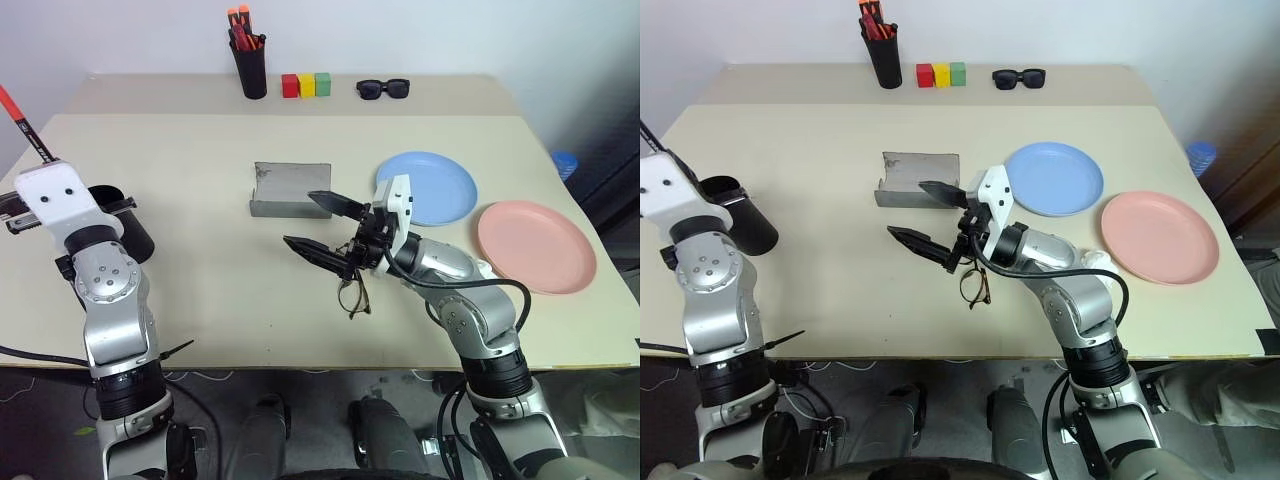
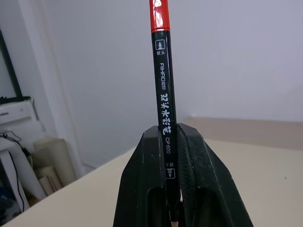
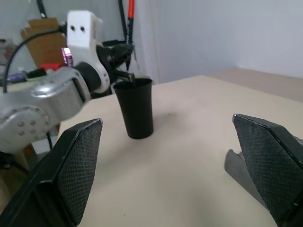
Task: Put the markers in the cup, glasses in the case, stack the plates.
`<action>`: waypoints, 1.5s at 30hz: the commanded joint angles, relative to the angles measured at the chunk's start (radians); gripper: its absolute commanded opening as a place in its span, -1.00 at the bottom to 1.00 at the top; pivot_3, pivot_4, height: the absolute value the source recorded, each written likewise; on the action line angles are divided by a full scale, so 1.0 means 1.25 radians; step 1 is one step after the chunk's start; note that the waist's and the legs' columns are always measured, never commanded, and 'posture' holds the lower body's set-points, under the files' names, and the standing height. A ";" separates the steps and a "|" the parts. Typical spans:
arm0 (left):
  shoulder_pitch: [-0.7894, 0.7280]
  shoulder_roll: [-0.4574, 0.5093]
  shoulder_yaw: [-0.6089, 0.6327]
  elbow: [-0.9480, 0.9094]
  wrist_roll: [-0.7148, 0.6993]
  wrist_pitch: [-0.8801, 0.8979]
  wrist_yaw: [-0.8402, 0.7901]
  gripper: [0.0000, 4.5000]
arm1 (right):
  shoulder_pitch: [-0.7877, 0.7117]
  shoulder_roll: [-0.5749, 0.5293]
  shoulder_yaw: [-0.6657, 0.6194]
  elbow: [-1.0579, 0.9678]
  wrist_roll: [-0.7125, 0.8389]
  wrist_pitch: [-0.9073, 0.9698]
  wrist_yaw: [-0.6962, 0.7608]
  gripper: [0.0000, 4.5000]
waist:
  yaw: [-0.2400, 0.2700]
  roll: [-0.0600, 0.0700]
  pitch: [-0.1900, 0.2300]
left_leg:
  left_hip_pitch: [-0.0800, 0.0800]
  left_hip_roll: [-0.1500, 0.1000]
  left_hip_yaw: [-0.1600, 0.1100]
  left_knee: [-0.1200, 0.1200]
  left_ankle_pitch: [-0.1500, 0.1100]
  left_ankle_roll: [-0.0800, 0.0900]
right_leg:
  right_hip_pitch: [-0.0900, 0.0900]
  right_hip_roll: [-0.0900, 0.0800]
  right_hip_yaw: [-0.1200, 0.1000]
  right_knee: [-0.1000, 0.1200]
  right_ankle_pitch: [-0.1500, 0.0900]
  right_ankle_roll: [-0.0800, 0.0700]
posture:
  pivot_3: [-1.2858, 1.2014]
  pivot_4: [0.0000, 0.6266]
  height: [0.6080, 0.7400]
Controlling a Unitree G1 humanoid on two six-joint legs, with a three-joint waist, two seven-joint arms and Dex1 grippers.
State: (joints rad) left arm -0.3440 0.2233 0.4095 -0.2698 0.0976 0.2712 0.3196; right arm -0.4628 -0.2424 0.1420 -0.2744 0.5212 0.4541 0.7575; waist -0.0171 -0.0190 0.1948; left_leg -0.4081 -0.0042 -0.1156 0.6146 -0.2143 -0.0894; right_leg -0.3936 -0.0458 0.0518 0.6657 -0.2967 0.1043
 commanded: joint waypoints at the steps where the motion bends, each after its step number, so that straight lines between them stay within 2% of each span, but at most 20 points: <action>1: 0.010 -0.004 0.014 -0.029 0.006 -0.019 0.018 -0.97 | -0.015 0.007 -0.005 -0.023 0.022 -0.005 0.009 1.00 | -0.001 0.000 0.000 | 0.000 0.000 0.000 0.000 0.000 0.000 | 0.000 0.000 0.000 0.000 0.000 0.000 | 0.03 -0.52 1.00; 10: 0.017 -0.023 0.016 -0.009 -0.004 -0.022 0.030 -0.97 | -0.007 0.006 0.001 -0.036 0.022 -0.005 0.003 1.00 | -0.001 0.000 0.000 | 0.000 0.000 0.000 0.000 0.000 0.000 | 0.000 0.000 0.000 0.000 0.000 0.000 | 0.03 -0.52 1.00; 11: 0.016 -0.025 0.016 -0.008 0.000 -0.021 0.035 -0.60 | -0.007 0.006 0.002 -0.036 0.022 -0.005 0.003 1.00 | -0.001 0.000 0.000 | 0.000 0.000 0.000 0.000 0.000 0.000 | 0.000 0.000 0.000 0.000 0.000 0.000 | 0.03 -0.52 1.00; 12: 0.016 -0.026 0.016 -0.006 0.002 -0.021 0.038 -0.46 | -0.006 0.005 0.002 -0.036 0.022 -0.005 0.003 1.00 | -0.002 0.000 0.000 | 0.000 0.000 0.000 0.000 0.000 0.000 | 0.000 0.000 0.000 0.000 0.000 0.000 | 0.03 -0.52 1.00; 17: 0.015 -0.026 0.012 -0.001 0.006 -0.021 0.048 0.69 | -0.005 0.004 0.004 -0.039 0.023 -0.003 0.001 1.00 | -0.001 0.000 0.000 | 0.000 0.000 0.000 0.000 0.000 0.000 | 0.000 0.000 0.000 0.000 0.000 0.000 | 0.03 -0.52 1.00; 25: -0.003 -0.024 -0.003 -0.011 -0.017 -0.026 0.024 0.69 | -0.008 0.000 0.000 -0.039 0.024 -0.001 -0.001 1.00 | -0.001 0.000 0.000 | 0.000 0.000 0.000 0.000 0.000 0.000 | 0.000 0.000 0.000 0.000 0.000 0.000 | 0.03 -0.52 1.00; 27: -0.026 -0.009 -0.044 -0.021 -0.061 -0.029 -0.059 0.69 | -0.007 -0.004 -0.005 -0.037 0.023 -0.003 -0.002 1.00 | 0.000 0.000 0.000 | 0.000 0.000 0.000 0.000 0.000 0.000 | 0.000 0.000 0.000 0.000 0.000 0.000 | 0.03 -0.52 1.00; 30: -0.061 0.055 -0.142 -0.029 -0.127 0.035 -0.252 0.69 | -0.012 -0.018 -0.020 -0.028 0.019 -0.005 -0.002 1.00 | 0.004 0.000 0.000 | 0.000 0.000 0.000 0.000 0.000 0.000 | 0.000 0.000 0.000 0.000 0.000 0.000 | 0.03 -0.52 1.00; 31: -0.069 0.086 -0.172 -0.026 -0.144 0.077 -0.314 0.92 | -0.015 -0.026 -0.025 -0.024 0.017 -0.005 -0.002 1.00 | 0.003 0.000 0.000 | 0.000 0.000 0.000 0.000 0.000 0.000 | 0.000 0.000 0.000 0.000 0.000 0.000 | 0.03 -0.52 1.00; 32: -0.076 0.113 -0.195 -0.022 -0.162 0.120 -0.366 0.99 | -0.017 -0.035 -0.029 -0.021 0.014 -0.004 -0.001 1.00 | 0.000 0.000 0.000 | 0.000 0.000 0.000 0.000 0.000 0.000 | 0.000 0.000 0.000 0.000 0.000 0.000 | 0.03 -0.52 1.00; 34: -0.087 0.165 -0.236 -0.016 -0.194 0.193 -0.456 0.99 | -0.021 -0.058 -0.032 -0.016 0.003 -0.001 0.002 1.00 | -0.006 0.000 0.000 | 0.000 0.000 0.000 0.000 0.000 0.000 | 0.000 0.000 0.000 -0.001 0.000 0.000 | 0.03 -0.52 1.00; 38: -0.136 0.285 -0.337 0.055 -0.213 0.294 -0.644 0.99 | -0.013 -0.176 -0.016 -0.008 -0.061 -0.006 0.045 1.00 | -0.021 0.001 0.001 | 0.000 0.000 0.000 -0.001 0.000 0.000 | -0.001 0.001 0.000 0.000 0.000 0.000 | 0.03 -0.52 1.00; 40: -0.171 0.313 -0.366 0.114 -0.215 0.275 -0.711 0.99 | -0.002 -0.228 -0.013 -0.010 -0.082 -0.010 0.066 1.00 | -0.022 0.001 0.001 | 0.000 0.000 0.000 -0.001 0.000 0.000 | -0.001 0.001 0.000 0.000 0.000 0.000 | 0.03 -0.52 1.00; 45: -0.269 0.326 -0.419 0.282 -0.228 0.248 -0.866 0.99 | 0.038 -0.323 -0.047 -0.033 -0.093 -0.014 0.107 1.00 | -0.019 0.001 0.001 | 0.000 0.000 0.000 -0.001 0.000 0.000 | -0.001 0.000 0.000 -0.001 0.000 0.000 | 0.03 -0.52 1.00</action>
State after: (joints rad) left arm -0.6562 0.6245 -0.1020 0.0545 -0.1838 0.6076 -0.7083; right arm -0.4174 -0.6262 0.1226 -0.2734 0.4057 0.4527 0.8752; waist -0.0412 -0.0179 0.1958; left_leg -0.4087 -0.0043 -0.1152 0.6134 -0.2145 -0.0887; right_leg -0.3942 -0.0458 0.0516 0.6648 -0.2971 0.1042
